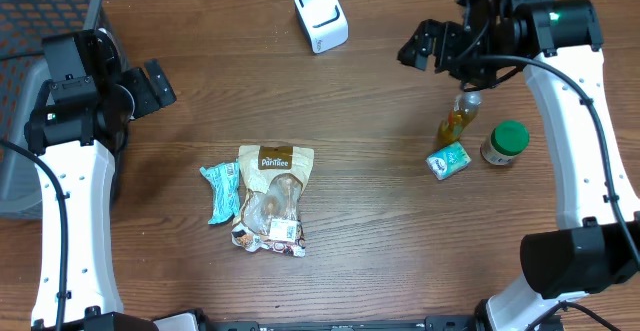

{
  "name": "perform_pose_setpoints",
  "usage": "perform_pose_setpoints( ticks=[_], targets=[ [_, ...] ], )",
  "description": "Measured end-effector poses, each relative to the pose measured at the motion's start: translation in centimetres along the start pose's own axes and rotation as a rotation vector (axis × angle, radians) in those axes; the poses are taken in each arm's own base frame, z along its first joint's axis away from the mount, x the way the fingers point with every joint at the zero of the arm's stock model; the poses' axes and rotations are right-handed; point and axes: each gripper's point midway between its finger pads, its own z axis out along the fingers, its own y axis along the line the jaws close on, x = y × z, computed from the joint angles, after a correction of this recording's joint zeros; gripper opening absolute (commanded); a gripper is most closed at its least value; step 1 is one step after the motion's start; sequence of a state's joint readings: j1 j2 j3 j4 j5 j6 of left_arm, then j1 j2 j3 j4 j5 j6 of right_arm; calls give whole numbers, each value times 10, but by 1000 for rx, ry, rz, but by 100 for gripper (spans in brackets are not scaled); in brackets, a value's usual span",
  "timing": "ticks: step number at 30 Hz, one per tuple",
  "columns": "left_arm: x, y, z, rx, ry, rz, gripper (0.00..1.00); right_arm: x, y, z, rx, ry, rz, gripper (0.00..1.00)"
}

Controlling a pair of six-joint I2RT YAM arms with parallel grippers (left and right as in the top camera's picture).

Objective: Scan the item barcode
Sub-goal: 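Move the right gripper over the PanTree bag and lower onto it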

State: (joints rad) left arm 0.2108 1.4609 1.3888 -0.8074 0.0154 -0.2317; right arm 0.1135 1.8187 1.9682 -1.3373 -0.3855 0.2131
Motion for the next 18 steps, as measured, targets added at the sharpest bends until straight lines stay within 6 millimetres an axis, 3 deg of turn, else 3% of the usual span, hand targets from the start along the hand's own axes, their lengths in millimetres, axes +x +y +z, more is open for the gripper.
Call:
perform_pose_setpoints(
  ticks=[9, 18],
  targets=[
    [0, 0, 0, 0, 0, 0, 99, 27, 53, 14, -94, 76, -99, 100],
    [0, 0, 0, 0, 0, 0, 99, 78, 120, 32, -159, 175, -267, 100]
  ],
)
